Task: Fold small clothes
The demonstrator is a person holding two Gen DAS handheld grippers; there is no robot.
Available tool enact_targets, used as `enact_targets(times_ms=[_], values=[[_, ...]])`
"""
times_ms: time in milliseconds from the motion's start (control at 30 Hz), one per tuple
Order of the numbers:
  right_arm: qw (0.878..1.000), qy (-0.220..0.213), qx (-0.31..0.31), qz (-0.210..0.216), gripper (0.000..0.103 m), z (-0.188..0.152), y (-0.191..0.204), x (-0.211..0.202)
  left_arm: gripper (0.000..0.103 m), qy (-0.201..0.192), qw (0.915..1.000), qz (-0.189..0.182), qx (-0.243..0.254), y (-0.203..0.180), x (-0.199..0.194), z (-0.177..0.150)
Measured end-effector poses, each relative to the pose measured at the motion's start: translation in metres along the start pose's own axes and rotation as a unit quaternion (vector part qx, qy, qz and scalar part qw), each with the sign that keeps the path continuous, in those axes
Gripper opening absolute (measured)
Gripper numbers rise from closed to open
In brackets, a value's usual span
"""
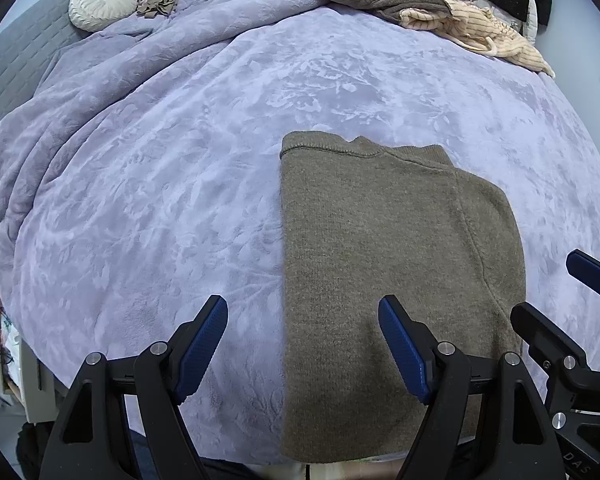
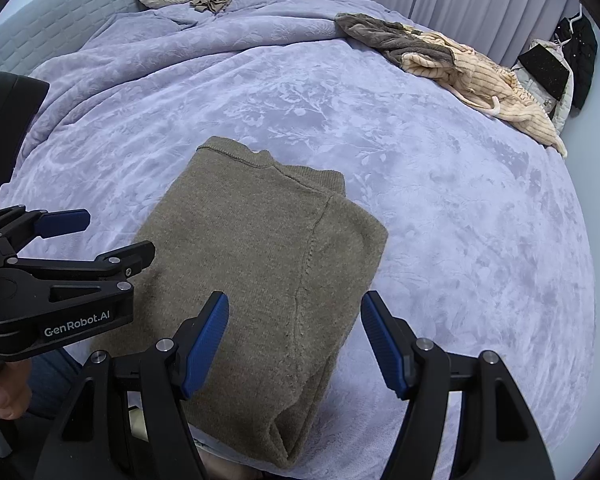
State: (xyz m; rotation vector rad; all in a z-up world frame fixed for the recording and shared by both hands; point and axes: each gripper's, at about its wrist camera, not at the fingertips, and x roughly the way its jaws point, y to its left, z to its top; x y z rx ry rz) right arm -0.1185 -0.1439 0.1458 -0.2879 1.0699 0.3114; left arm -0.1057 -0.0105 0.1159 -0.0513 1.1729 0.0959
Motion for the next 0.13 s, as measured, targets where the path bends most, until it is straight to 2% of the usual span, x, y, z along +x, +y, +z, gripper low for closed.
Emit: enact_targets(times_ms=[133], values=[[1.0,0.0,0.0,0.001,0.072,-0.0005,0.0009,-0.0007,0.079,-0.001,1.0,0.0,0.005,-0.0015,-0.0024,-0.0013]])
